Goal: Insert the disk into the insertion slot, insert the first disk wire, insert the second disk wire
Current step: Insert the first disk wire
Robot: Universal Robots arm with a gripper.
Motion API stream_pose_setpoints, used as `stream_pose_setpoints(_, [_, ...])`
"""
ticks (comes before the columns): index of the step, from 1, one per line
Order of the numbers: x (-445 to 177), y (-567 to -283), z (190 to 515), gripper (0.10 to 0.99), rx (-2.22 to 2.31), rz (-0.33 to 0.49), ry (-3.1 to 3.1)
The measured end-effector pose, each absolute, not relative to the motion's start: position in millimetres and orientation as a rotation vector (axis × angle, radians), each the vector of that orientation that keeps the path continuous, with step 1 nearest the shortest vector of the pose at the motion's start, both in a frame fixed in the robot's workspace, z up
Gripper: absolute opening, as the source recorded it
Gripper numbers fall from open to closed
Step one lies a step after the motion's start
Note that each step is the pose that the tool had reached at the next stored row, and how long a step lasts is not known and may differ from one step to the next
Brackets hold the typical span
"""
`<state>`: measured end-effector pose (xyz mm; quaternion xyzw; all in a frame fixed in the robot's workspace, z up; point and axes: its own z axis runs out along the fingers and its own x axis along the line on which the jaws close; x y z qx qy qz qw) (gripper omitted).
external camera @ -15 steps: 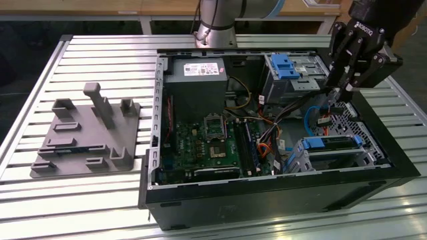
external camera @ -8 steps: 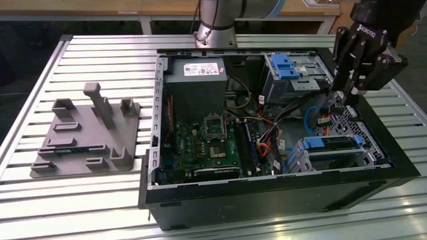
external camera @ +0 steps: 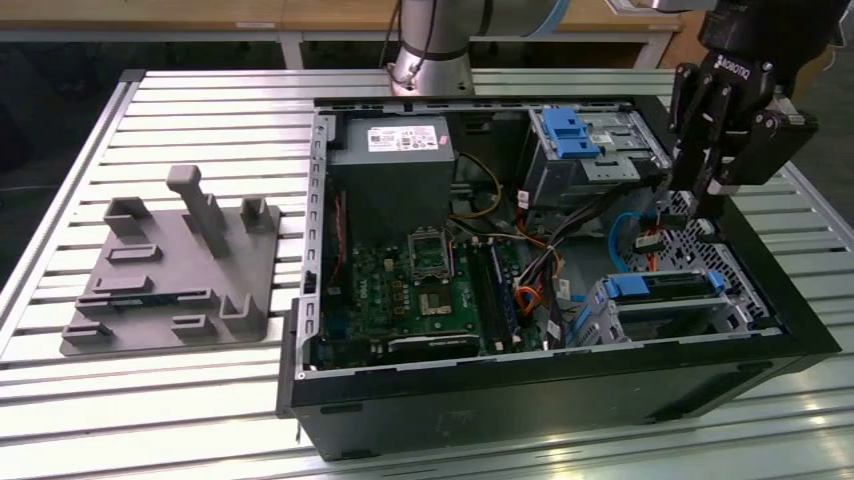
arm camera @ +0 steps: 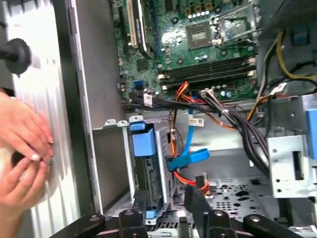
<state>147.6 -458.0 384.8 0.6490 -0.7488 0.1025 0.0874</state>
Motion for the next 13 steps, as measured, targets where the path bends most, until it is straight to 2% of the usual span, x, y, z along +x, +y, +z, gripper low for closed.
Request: stream_pose_setpoints(13, [153, -439, 379, 0.498, 1.902, 0.363, -2.193])
